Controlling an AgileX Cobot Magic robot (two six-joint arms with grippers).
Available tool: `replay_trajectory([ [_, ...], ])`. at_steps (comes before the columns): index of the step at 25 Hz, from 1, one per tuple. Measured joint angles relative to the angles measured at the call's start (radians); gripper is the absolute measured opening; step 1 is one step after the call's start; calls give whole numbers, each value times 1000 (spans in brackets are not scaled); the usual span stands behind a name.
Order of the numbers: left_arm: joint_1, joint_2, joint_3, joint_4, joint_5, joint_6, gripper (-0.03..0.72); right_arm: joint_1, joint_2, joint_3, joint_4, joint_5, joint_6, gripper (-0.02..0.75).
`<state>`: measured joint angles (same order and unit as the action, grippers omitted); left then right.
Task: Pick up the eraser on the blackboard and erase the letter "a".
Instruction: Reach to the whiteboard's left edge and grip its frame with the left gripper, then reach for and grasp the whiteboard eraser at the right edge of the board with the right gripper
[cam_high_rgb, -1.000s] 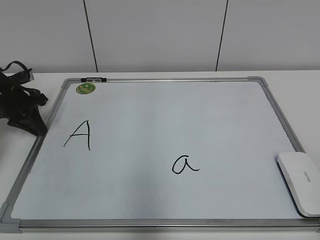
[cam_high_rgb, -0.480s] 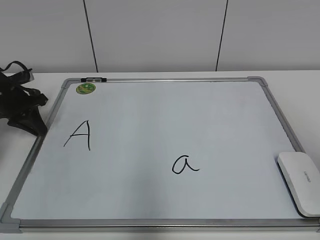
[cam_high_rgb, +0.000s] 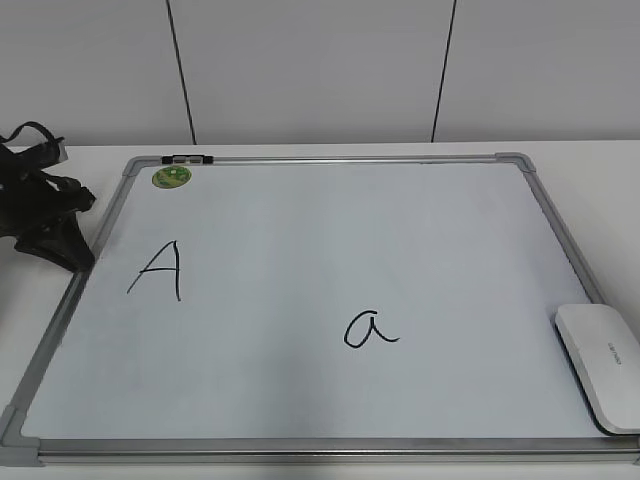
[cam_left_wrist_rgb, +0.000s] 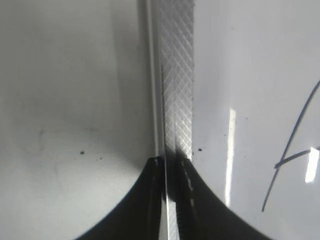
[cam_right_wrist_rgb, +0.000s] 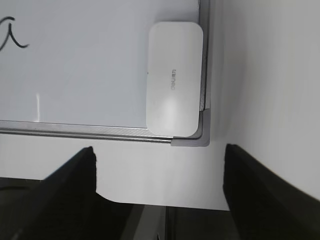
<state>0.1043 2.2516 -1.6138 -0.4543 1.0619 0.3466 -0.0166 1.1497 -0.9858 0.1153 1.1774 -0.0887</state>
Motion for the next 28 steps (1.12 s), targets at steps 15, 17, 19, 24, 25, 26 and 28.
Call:
replay_trajectory([
  [15, 0, 0, 0, -2, 0, 0, 33, 0, 335, 0, 1, -175, -24, 588],
  [17, 0, 0, 0, -2, 0, 0, 34, 0, 342, 20, -4, -213, -25, 595],
  [19, 0, 0, 0, -2, 0, 0, 33, 0, 347, 48, -7, -241, -28, 605],
  [24, 0, 0, 0, -2, -2, 0, 33, 0, 372, 93, -4, -283, -37, 611],
  [25, 0, 0, 0, -2, -2, 0, 33, 0, 377, 95, 2, -287, -41, 611],
  [26, 0, 0, 0, -2, -2, 0, 33, 0, 385, 95, 10, -293, -47, 611],
  [28, 0, 0, 0, -2, -2, 0, 33, 0, 400, 97, 17, -303, -53, 611],
])
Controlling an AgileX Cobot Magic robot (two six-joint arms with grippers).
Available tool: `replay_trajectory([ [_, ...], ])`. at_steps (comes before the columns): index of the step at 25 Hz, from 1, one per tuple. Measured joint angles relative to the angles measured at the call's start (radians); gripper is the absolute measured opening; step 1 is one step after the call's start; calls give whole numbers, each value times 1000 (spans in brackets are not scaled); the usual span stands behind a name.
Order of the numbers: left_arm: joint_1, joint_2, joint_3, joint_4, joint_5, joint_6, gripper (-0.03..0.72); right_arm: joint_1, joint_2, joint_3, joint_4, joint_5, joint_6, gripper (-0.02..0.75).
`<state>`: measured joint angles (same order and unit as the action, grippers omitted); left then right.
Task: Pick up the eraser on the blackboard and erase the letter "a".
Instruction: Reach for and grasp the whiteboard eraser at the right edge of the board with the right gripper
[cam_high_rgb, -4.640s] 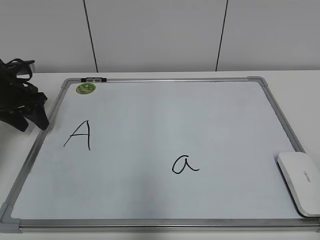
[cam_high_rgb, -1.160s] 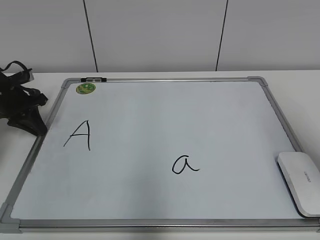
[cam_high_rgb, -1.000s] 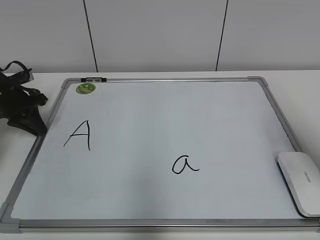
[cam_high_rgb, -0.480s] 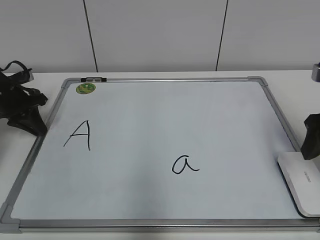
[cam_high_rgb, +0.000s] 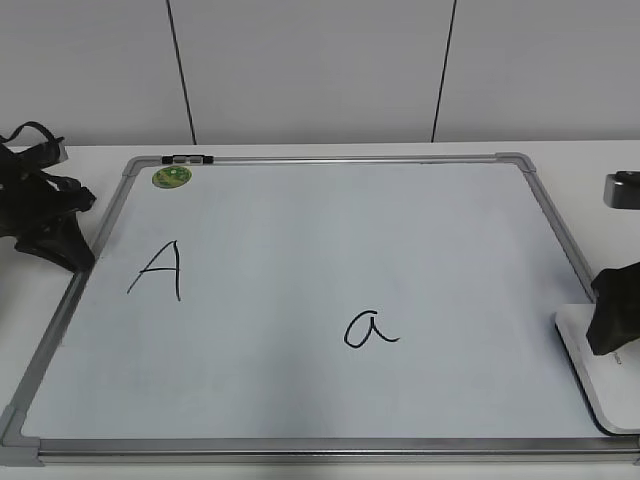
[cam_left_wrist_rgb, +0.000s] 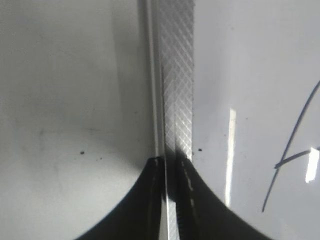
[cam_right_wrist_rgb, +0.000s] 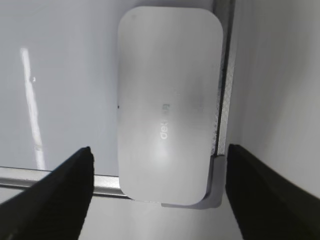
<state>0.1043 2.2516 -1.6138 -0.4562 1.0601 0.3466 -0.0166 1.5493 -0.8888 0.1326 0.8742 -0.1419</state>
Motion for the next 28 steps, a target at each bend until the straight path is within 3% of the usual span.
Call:
replay_trajectory([
  [28, 0, 0, 0, 0, 0, 0, 34, 0, 188, 0, 15, -98, -6, 587],
])
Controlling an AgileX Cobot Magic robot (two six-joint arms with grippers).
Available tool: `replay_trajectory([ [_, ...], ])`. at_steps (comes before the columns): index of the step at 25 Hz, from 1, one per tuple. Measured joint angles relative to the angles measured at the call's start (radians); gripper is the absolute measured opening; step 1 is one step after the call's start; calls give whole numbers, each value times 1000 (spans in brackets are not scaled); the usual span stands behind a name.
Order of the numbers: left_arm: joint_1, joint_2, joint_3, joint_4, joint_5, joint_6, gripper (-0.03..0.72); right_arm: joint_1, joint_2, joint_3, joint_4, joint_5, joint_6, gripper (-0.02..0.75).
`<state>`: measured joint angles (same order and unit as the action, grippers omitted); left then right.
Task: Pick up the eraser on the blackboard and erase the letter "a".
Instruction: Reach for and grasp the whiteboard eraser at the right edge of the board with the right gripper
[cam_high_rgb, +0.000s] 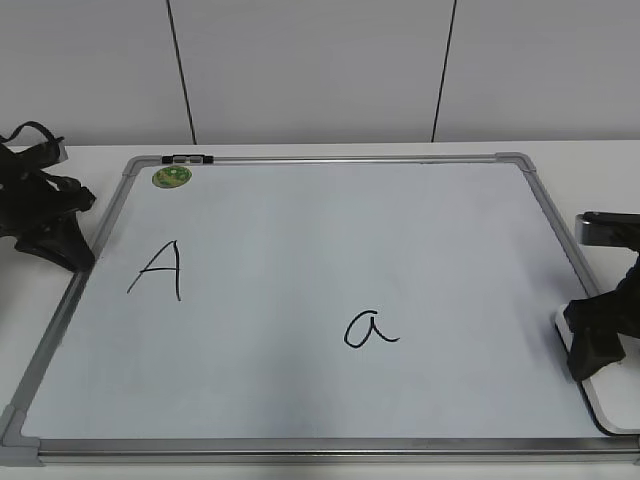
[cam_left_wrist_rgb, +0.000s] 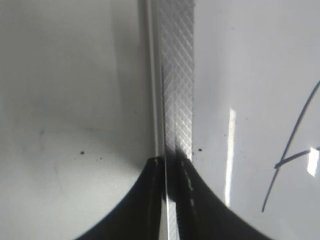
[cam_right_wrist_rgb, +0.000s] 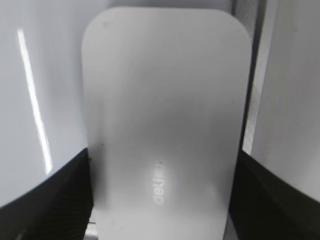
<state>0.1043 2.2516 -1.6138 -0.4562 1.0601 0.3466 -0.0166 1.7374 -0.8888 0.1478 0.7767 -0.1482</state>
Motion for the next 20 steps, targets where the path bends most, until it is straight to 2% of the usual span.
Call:
replay_trajectory([
  [3, 0, 0, 0, 0, 0, 0, 34, 0, 0, 0, 0, -3, -2, 551],
  [20, 0, 0, 0, 0, 0, 0, 34, 0, -19, 0, 0, 2, -2, 547],
])
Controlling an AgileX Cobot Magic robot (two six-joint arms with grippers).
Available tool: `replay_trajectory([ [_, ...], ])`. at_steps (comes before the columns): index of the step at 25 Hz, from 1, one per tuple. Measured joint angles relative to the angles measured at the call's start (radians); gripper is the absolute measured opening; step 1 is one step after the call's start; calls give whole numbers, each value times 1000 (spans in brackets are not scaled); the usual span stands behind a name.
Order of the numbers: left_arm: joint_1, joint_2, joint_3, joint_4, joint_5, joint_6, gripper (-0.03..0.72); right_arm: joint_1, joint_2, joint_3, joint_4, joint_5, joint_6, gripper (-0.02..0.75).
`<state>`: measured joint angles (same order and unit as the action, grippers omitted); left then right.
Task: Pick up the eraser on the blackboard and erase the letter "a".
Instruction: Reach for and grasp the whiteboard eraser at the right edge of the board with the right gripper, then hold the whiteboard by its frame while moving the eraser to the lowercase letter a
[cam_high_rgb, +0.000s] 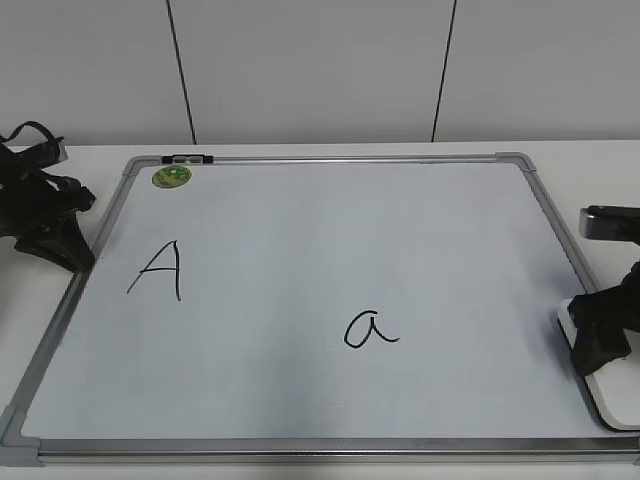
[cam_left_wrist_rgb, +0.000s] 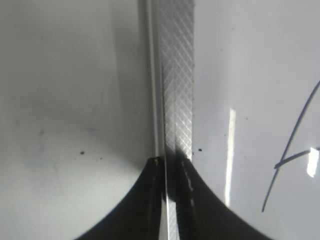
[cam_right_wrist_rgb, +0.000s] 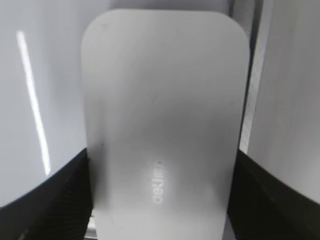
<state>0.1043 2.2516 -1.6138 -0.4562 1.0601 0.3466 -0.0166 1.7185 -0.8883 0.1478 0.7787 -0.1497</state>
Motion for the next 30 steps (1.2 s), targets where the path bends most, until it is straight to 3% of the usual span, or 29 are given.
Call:
replay_trajectory([
  [11, 0, 0, 0, 0, 0, 0, 34, 31, -156, -31, 20, 116, -9, 547],
  [21, 0, 0, 0, -2, 0, 0, 34, 279, -28, -266, 11, 231, -12, 547],
  [30, 0, 0, 0, -2, 0, 0, 35, 431, 222, -485, -48, 264, -21, 547],
])
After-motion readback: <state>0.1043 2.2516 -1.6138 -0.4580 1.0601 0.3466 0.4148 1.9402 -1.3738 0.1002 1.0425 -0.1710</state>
